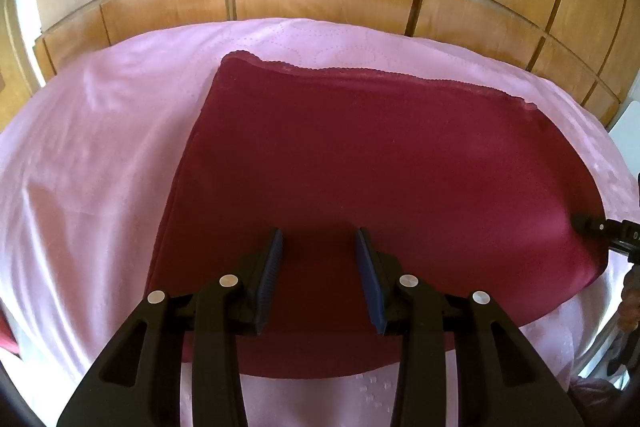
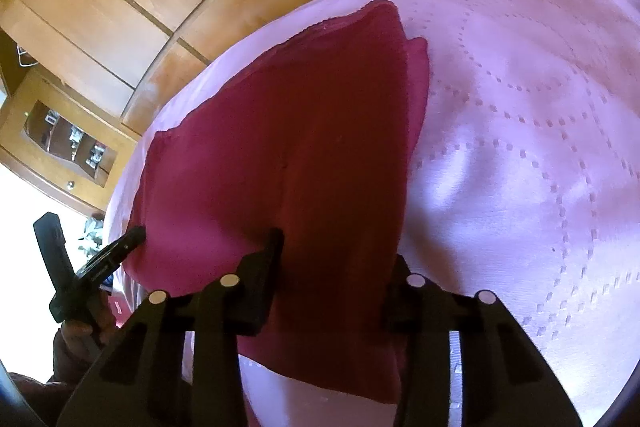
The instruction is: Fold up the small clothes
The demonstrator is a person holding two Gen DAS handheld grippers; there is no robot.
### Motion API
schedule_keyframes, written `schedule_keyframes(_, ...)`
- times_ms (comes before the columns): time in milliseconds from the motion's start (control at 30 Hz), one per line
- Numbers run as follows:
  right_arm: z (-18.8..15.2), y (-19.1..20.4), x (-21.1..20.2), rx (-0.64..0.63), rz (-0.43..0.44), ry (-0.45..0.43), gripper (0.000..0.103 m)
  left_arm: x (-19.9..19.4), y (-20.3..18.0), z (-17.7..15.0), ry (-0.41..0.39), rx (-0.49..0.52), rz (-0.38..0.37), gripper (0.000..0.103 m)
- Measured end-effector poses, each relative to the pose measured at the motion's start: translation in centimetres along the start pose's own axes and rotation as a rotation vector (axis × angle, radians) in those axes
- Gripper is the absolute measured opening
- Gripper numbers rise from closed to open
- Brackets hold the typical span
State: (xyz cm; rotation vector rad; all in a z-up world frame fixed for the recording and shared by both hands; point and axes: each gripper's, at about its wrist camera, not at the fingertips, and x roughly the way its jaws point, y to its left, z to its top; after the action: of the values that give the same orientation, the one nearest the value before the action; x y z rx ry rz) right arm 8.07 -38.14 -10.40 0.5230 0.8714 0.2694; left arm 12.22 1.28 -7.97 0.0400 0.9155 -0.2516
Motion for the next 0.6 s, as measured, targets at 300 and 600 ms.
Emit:
schedule_keyframes(300,0.2,1.2,-0.7,-0.015,-0.015,0.017,0.029,0.0,-0.1,-0.2,0.002,-0.011,-0.005,0.036)
schedule_keyframes(600,1.4,5.0,-2.3,-0.029,0.016,-0.001,0.027,0.3,0.8,-0.2,0.011,-0.052,-0.058,0.036)
